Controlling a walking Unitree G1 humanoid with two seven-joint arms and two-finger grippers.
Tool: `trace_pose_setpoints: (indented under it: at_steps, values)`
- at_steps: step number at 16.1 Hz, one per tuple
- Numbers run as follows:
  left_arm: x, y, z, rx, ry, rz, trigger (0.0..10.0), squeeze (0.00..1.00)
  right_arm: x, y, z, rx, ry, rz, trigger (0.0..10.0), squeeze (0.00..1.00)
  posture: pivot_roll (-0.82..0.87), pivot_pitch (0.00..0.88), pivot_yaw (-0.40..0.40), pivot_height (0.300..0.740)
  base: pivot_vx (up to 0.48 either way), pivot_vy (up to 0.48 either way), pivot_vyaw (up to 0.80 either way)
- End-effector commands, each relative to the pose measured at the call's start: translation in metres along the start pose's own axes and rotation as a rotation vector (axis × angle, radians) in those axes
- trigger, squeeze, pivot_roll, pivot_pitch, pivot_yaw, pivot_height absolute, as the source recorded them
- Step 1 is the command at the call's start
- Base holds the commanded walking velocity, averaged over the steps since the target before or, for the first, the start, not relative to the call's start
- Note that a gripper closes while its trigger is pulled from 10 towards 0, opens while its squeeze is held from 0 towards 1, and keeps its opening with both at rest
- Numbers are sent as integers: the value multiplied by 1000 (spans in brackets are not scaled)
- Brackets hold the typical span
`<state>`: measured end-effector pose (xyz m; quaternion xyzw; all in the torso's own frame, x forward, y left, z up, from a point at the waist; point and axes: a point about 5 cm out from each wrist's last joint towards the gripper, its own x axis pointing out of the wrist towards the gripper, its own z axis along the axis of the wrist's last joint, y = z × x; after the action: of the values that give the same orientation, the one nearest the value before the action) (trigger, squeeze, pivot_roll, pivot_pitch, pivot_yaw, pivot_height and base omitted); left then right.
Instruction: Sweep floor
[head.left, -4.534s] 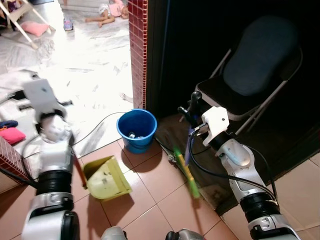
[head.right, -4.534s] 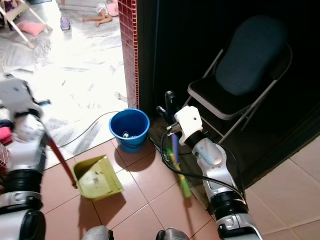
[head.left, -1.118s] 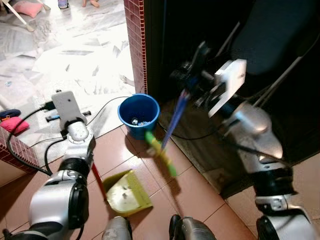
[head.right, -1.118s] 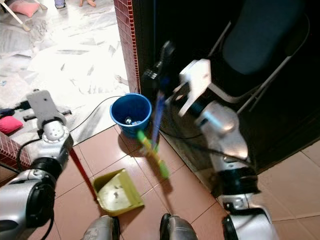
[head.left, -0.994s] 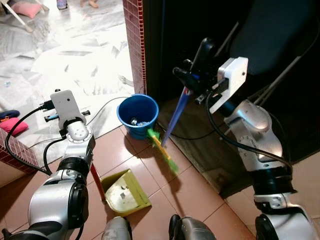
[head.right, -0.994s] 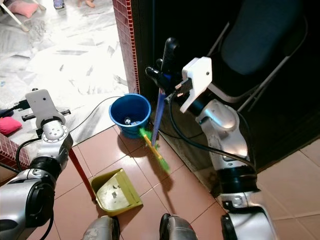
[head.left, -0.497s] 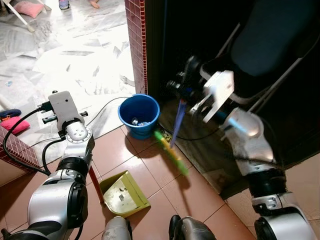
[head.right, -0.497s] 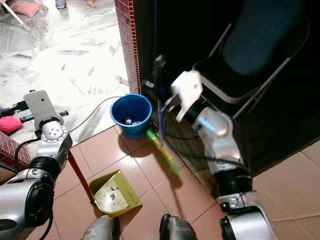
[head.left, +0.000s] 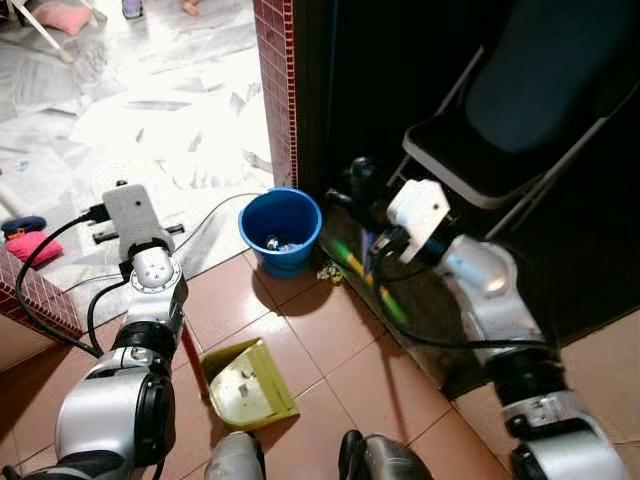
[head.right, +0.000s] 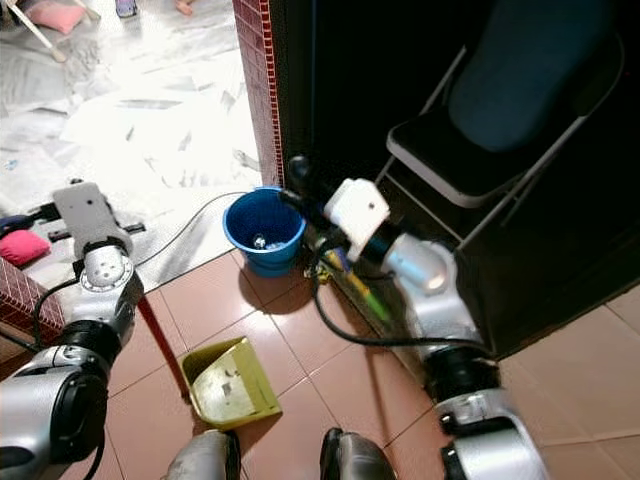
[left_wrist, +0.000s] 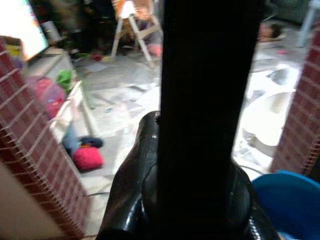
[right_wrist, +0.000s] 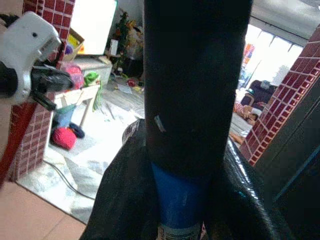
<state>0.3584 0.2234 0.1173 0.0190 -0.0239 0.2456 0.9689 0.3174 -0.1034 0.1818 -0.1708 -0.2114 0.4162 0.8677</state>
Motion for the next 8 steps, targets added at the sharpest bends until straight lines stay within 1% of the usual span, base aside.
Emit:
trace_pose_setpoints:
  at_steps: [1,2,3,4,8]
  values:
    - [-3,1,-5,-28,22,-10,10000,0,5,2,8,-31,-32,-3,10000,0,-73,189,19,740,0,0,0]
    - [-1,1,-2,-32,15,-11,10000,0,6,4,10,-41,-50,-10,10000,0,-70,193,20,740,0,0,-438]
    - [0,1,0,-36,7,-10,10000,0,4,6,10,-48,-54,-14,10000,0,-70,200,20,740,0,0,-800]
    - [0,1,1,-38,4,-10,10000,0,4,7,9,-53,-58,-13,10000,0,-70,204,19,740,292,0,-800]
    - [-3,1,-3,-42,11,-23,10000,0,3,11,11,-71,-72,-4,10000,0,-73,207,17,740,320,0,0]
